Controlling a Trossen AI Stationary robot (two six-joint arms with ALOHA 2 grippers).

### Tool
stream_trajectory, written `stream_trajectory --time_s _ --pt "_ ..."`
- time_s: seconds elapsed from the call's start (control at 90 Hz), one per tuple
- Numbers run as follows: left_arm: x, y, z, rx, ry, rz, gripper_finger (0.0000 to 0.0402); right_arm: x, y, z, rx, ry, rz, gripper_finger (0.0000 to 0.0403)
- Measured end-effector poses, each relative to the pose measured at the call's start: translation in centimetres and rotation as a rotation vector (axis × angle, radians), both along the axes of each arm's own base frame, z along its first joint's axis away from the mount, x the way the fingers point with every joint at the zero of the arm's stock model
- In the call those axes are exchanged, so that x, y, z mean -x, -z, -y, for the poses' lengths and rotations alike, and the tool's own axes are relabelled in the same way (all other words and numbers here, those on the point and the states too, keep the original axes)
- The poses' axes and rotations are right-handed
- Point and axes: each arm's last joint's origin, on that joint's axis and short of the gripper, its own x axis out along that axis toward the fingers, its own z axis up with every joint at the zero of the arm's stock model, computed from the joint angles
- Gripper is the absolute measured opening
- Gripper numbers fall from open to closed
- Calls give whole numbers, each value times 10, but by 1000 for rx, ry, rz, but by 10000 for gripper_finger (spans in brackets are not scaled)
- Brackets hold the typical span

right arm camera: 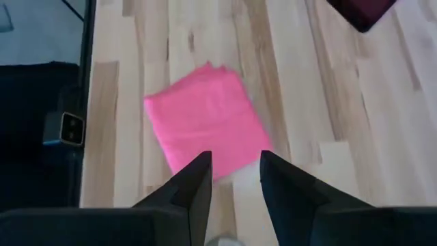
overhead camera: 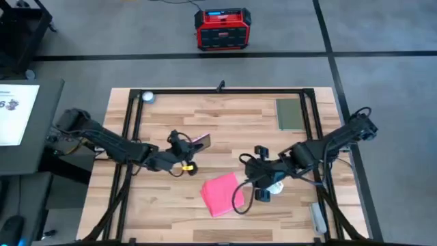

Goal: Apply microfiber cloth
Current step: Wipe the front of the phone using the pink microfiber cloth

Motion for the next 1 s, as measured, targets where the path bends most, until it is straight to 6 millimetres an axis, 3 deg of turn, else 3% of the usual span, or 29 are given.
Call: stream_trajectory --time_s 0.333,0.6,0.778,1.0 --pt "9 11 -1 -9 15 -29 3 -50 75 5 10 -111 -122 122" --pt "11 16 -2 -28 12 -85 3 -76 134 9 40 -85 -256 208" --pt "12 16 -6 -31 -3 -98 3 -88 149 12 12 -69 -236 263" --pt "17 12 -11 -34 -17 -108 3 -95 147 12 -34 -85 -179 275"
